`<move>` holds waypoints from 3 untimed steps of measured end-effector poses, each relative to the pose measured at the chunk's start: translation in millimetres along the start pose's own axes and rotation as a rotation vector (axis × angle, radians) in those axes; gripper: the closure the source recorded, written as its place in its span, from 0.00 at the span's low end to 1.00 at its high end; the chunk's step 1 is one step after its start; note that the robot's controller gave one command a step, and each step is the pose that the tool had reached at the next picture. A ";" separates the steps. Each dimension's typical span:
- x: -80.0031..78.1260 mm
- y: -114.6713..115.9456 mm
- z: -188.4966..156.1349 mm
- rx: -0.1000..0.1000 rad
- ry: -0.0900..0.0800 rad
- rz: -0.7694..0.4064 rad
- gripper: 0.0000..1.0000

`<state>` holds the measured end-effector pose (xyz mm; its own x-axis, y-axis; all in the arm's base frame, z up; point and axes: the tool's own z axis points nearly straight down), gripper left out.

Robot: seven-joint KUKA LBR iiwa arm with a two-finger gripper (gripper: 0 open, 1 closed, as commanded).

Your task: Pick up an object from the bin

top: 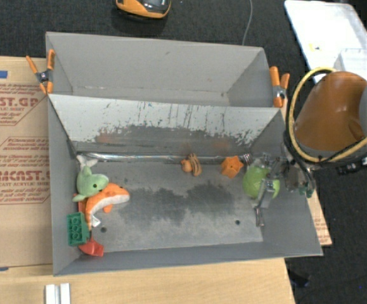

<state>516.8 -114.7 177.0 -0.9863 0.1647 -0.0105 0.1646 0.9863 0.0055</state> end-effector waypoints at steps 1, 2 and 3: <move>6.8 -24.8 60.8 0.001 -0.007 -0.016 1.00; -3.3 1.3 36.2 0.001 -0.002 -0.083 1.00; 3.3 -7.3 29.8 0.002 -0.016 -0.075 1.00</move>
Offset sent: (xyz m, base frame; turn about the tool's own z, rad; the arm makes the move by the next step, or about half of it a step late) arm 0.0242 0.0268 0.0199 -0.1397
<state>512.6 -121.3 147.1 -0.9956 0.0902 -0.0268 0.0901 0.9959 0.0022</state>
